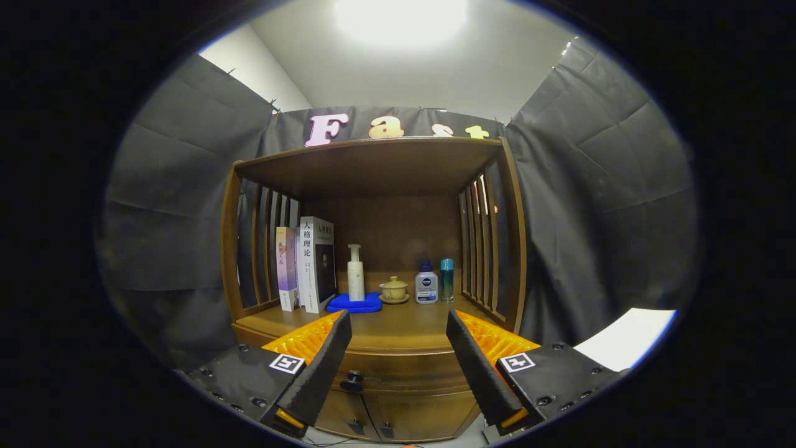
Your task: Pull open the drawer, take out the items inside it, and place them on the countertop above the cabinet.
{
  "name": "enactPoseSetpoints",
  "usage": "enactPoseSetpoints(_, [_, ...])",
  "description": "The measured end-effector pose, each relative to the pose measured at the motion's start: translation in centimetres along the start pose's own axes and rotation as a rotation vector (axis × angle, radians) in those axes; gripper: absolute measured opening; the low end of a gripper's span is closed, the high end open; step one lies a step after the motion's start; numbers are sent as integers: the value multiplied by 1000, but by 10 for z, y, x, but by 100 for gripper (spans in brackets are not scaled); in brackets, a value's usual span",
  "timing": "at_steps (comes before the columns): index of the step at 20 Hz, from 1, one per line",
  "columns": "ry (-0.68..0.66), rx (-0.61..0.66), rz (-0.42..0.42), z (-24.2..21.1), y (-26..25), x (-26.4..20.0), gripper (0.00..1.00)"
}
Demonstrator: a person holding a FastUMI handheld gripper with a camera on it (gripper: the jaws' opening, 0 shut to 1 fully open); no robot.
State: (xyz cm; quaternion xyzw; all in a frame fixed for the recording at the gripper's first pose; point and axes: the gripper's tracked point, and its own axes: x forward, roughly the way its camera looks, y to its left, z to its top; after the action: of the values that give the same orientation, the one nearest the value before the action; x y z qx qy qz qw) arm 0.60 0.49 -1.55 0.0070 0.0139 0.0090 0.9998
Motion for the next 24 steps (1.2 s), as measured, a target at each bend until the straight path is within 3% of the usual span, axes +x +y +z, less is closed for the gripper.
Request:
enactPoseSetpoints(10, [28,45,42,-21,16,14,98])
enactPoseSetpoints(24, [245,38,111,-134,57,68,98])
